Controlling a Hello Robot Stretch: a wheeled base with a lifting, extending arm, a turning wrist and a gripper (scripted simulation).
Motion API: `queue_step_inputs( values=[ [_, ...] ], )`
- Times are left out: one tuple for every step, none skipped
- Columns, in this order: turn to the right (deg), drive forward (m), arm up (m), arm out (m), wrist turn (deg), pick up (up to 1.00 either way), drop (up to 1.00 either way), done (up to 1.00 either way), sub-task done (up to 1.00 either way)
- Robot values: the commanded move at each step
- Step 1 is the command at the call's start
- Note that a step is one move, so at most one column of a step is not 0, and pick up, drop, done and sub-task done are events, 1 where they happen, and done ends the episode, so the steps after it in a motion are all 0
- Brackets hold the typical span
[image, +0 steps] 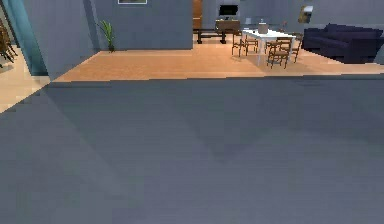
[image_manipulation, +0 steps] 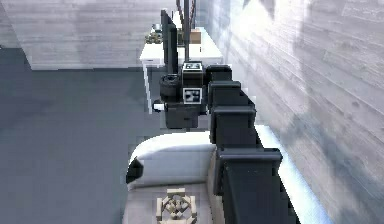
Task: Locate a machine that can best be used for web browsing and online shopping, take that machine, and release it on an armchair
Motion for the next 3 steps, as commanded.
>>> queue_step_inputs(
  values=[
    [0.0,0.00,0.00,0.00,0.0,0.00,1.00,0.00,0.00],
    [0.0,0.00,0.00,-0.10,0.0,0.00,0.00,0.00,0.00],
    [0.0,0.00,0.00,0.00,0.0,0.00,0.00,1.00,0.00]
  ],
)
